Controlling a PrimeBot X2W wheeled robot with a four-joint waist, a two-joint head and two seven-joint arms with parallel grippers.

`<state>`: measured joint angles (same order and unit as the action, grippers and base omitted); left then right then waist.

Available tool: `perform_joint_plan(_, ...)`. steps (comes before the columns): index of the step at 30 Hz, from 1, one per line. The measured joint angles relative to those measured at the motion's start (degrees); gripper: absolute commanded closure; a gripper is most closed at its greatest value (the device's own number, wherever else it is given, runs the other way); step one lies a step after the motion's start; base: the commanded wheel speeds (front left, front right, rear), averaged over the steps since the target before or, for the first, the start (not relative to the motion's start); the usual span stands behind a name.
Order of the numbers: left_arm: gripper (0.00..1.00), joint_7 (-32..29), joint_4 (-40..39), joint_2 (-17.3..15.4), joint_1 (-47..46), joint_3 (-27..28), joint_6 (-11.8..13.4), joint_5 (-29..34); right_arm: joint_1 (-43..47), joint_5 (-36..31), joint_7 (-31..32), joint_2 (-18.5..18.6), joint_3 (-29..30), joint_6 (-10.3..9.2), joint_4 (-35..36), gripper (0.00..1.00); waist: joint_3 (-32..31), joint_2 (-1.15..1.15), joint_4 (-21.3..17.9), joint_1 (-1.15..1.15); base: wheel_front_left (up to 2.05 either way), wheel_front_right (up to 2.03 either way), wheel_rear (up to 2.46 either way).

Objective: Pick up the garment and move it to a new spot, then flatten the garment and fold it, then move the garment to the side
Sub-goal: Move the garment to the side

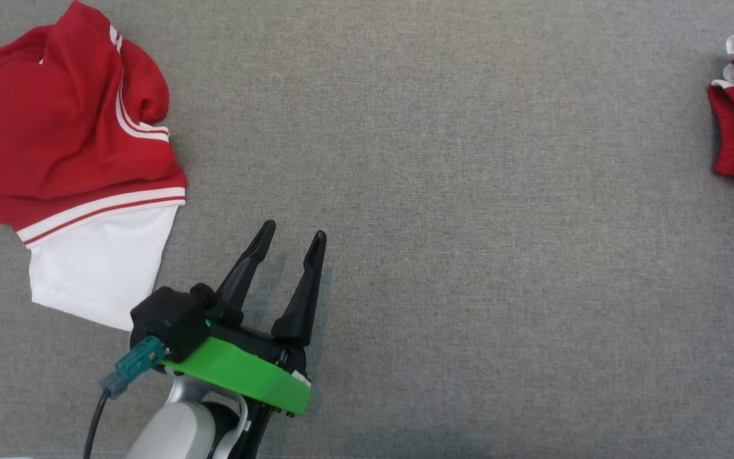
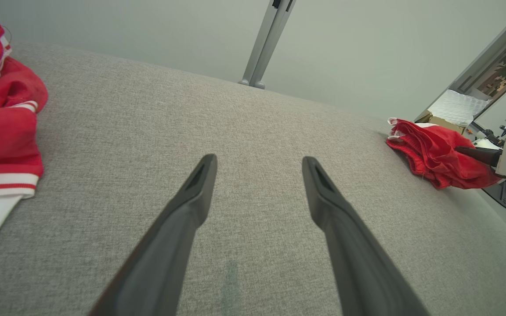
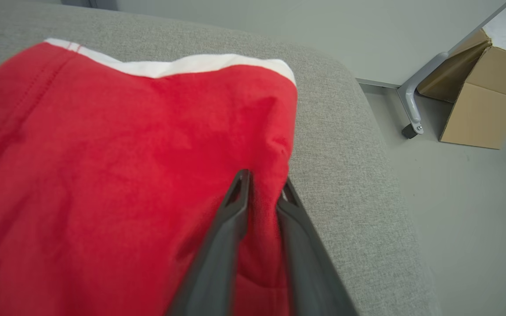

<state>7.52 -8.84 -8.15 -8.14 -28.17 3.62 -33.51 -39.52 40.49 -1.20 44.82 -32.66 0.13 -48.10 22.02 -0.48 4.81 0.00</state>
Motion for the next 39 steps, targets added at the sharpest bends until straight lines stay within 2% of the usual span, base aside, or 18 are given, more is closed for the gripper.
perform_joint_plan(1,0.0,-0.1,0.0,0.0,-0.1,0.0,0.0,0.0,0.0,-0.3,0.0,0.0,-0.2,-0.58,-0.4,0.35,0.0,0.0,0.1,0.0,0.0,0.0,0.0)
perform_joint_plan(2,0.0,-0.2,0.0,0.0,-0.1,0.0,0.0,0.0,0.0,-0.9,0.0,0.1,-0.4,-0.99,-0.8,0.11,0.1,0.0,0.1,0.0,0.0,0.0,0.0)
perform_joint_plan(3,0.0,-0.2,0.0,0.0,-0.1,0.0,0.0,0.0,0.0,-1.5,0.0,0.3,-0.6,-1.34,-1.2,0.0,0.1,0.0,0.1,0.0,0.0,0.0,0.0)
perform_joint_plan(6,0.0,-0.2,0.0,0.0,-0.1,0.0,0.0,0.0,0.0,-1.8,0.0,0.5,-0.7,-2.71,-2.4,0.0,0.1,0.0,0.2,0.0,0.0,0.0,0.0)
perform_joint_plan(14,0.0,-0.2,0.1,0.0,-0.1,0.7,0.5,0.0,0.0,-1.7,-0.6,-0.1,-0.4,-3.26,-3.7,0.0,-0.2,0.0,-0.5,0.0,0.0,0.0,0.0)
perform_joint_plan(25,0.0,1.4,2.6,0.2,-0.2,1.4,0.4,-0.2,-5.0,-6.5,-8.1,-2.9,-2.9,-3.26,3.4,0.0,-3.6,0.0,-2.8,0.0,0.0,0.0,0.0)
perform_joint_plan(33,0.0,4.2,5.1,0.1,-0.4,4.4,0.5,-0.4,-5.9,-8.5,-11.7,-9.9,-4.9,-3.7,8.6,0.0,-8.2,0.0,-4.5,0.0,0.0,0.0,0.0)
perform_joint_plan(39,0.0,5.5,8.1,0.2,0.0,7.8,1.2,-0.4,-4.0,-7.3,-12.8,-18.3,-5.8,-3.7,12.5,0.0,-12.6,0.0,-5.9,0.0,0.0,0.0,0.0)
